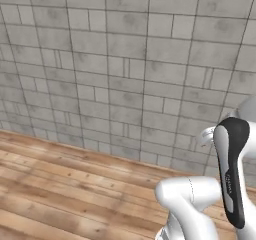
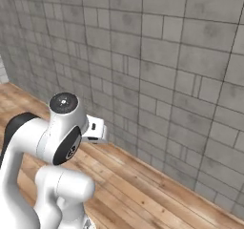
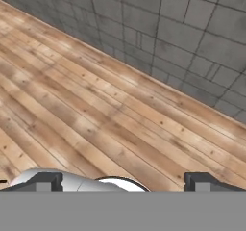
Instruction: Four empty soda cans are scattered around the kitchen. Gather all the cans and cluster them next to the stove for recycling.
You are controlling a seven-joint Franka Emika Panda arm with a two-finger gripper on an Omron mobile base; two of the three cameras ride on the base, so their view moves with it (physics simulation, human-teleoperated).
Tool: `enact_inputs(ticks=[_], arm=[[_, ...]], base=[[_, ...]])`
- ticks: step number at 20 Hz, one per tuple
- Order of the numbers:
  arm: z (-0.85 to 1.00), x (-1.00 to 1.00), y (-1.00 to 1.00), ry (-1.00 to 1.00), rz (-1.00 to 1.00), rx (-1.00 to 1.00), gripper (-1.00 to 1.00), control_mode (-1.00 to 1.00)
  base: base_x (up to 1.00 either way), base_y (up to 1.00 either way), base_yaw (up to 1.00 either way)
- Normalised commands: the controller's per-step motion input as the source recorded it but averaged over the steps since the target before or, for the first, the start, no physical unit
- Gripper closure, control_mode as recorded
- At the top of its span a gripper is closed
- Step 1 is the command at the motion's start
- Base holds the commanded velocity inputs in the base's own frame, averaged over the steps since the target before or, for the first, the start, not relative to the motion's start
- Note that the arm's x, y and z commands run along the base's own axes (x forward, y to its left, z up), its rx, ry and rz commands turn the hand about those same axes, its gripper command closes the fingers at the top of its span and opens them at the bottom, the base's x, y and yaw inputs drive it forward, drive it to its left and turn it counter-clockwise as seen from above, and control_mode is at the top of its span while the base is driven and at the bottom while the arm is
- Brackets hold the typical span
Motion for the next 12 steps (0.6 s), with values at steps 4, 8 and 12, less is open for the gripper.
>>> enact_inputs(ticks=[4, 8, 12], arm=[[0.0, 0.0, 0.0, 0.0, 0.0, 0.0, -1.0, 1.0], [0.0, 0.0, 0.0, 0.0, 0.0, 0.0, -1.0, 1.0], [0.0, 0.0, 0.0, 0.0, 0.0, 0.0, -1.0, 1.0]], base=[[0.61, 0.62, 0.25], [0.65, 0.41, 0.25], [0.69, 0.14, 0.28]])
